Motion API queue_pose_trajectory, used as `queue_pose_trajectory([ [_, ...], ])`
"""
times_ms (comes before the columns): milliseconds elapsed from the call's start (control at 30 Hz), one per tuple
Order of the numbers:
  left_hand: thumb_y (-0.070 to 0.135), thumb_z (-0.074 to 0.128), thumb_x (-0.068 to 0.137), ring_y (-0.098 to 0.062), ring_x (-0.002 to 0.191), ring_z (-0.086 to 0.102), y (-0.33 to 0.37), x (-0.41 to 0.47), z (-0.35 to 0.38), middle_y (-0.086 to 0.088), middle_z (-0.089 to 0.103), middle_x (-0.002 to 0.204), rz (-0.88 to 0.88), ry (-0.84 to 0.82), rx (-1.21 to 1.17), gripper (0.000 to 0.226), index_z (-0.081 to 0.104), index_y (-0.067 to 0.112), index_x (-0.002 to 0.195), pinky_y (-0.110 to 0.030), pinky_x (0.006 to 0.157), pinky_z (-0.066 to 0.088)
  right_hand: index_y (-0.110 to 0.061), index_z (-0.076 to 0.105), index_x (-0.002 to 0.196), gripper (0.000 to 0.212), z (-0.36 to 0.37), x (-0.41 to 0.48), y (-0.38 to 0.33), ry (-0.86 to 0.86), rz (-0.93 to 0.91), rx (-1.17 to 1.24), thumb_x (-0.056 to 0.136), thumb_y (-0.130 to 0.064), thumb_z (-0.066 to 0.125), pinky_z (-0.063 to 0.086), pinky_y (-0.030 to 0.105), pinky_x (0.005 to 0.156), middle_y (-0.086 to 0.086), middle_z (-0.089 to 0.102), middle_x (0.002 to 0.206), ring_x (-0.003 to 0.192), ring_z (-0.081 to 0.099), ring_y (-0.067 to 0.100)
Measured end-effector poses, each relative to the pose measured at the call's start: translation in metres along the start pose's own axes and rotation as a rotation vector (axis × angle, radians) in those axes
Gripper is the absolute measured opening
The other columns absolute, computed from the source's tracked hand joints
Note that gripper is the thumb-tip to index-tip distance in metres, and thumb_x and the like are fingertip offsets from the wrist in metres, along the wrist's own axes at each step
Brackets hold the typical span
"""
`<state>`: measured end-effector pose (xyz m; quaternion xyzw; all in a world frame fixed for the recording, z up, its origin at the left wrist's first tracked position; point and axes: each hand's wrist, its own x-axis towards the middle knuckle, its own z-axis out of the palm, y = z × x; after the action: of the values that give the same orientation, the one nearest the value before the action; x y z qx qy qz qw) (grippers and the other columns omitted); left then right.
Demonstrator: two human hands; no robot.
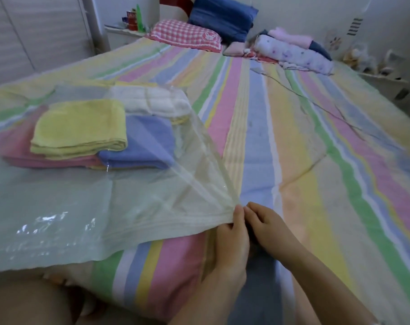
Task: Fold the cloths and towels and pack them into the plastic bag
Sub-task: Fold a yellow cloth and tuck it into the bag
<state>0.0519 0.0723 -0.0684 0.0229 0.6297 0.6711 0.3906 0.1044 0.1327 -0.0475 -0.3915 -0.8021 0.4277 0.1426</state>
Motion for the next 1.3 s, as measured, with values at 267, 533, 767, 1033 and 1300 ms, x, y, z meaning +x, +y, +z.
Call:
queue_pose_trajectory([
  [267,0.037,0.052,0.09,-0.022,0.083,0.072,-0.005,-0.002,0.004,-0.005,0.074,0.081,0.094,0.041,-0.054,0.034,0.071,0.012,0.079,-0.048,0.079,0.058,-0.007,0.047,0.07,0.034,0.005,-0.007,0.001,0.041,0.026,0.166,0.1,-0.023,0.045,0.039,0.022,0.055,-0.004,0.049,0.057,0.054,0.044,0.008],
  [533,0.024,0.049,0.098,-0.007,0.03,0.022,0.023,-0.009,-0.046,0.006,0.023,0.04,0.061,-0.013,-0.132,0.049,0.032,0.019,0.053,-0.014,0.034,0.018,-0.011,0.041,0.061,0.04,-0.005,-0.008,-0.013,0.064,-0.011,0.259,0.101,-0.018,0.044,0.057,0.045,0.069,-0.005,0.037,0.055,0.043,0.05,0.006],
  [767,0.023,0.042,0.095,-0.007,0.028,0.016,0.027,-0.002,-0.069,0.008,0.018,0.042,-0.047,-0.099,-0.279,0.039,0.027,0.02,0.06,-0.012,0.032,0.013,-0.014,0.035,0.062,0.041,0.013,-0.012,-0.017,0.147,0.112,0.493,0.101,-0.022,0.042,0.042,0.025,0.042,0.001,0.029,0.056,0.039,0.029,0.009],
  [1033,0.025,0.053,0.091,-0.013,0.041,0.052,0.026,-0.011,-0.065,-0.002,0.055,0.048,-0.015,0.009,-0.233,0.036,0.058,0.009,0.059,-0.019,0.04,0.038,-0.014,0.063,0.053,0.052,0.066,-0.025,-0.055,0.138,0.164,0.412,0.092,-0.046,0.054,0.051,0.03,0.056,0.0,0.065,0.054,0.053,0.063,0.011],
  [1300,0.015,0.049,0.092,-0.007,0.027,0.038,0.032,-0.022,-0.069,0.004,0.043,0.035,-0.018,0.031,-0.271,0.042,0.046,0.01,0.051,-0.012,0.033,0.027,-0.014,0.055,0.051,0.043,0.076,-0.021,-0.049,0.205,0.224,0.512,0.092,-0.027,0.056,0.047,0.034,0.061,0.001,0.057,0.052,0.058,0.059,0.018],
])
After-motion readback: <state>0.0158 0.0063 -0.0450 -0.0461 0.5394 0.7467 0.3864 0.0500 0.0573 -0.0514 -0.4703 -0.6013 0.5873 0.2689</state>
